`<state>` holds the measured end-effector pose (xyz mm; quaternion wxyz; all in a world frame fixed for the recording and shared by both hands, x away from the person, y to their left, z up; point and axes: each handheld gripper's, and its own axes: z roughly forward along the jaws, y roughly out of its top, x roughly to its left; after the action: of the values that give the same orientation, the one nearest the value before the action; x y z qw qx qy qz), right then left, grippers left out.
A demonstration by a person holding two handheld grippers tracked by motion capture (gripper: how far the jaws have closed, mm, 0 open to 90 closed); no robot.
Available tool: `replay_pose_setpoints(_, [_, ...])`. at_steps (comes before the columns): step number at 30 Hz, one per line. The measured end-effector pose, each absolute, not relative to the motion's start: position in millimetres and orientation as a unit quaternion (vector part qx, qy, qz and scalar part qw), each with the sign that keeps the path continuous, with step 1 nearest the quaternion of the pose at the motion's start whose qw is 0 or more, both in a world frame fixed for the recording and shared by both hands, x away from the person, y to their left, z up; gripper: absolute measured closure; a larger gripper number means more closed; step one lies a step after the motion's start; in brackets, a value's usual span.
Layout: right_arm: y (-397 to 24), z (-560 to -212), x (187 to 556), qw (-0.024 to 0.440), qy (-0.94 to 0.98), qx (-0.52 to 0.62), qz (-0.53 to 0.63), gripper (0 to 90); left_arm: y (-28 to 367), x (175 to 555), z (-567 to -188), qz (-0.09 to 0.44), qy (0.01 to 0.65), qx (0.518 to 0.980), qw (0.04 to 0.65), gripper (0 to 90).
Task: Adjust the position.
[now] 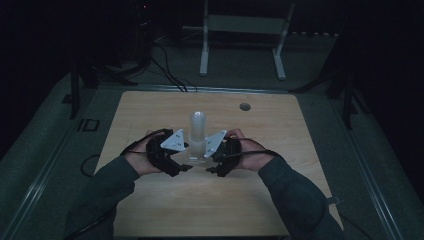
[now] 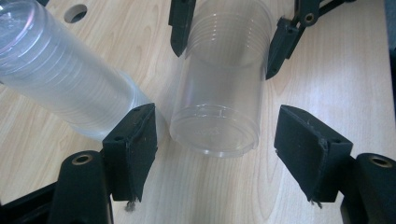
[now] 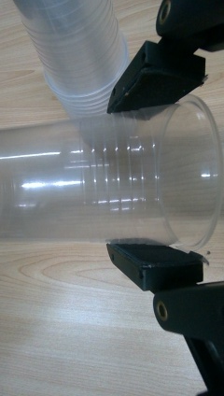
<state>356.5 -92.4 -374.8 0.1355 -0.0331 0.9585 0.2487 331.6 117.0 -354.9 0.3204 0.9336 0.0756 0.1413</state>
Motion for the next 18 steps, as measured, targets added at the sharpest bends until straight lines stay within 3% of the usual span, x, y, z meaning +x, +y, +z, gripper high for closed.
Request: replay_pose_setpoints(18, [-89,-376,355,0.136,0.959,-0.038,0.244,29.4,98,328,-358,0.161,0.052,0.950,0.263,30.2])
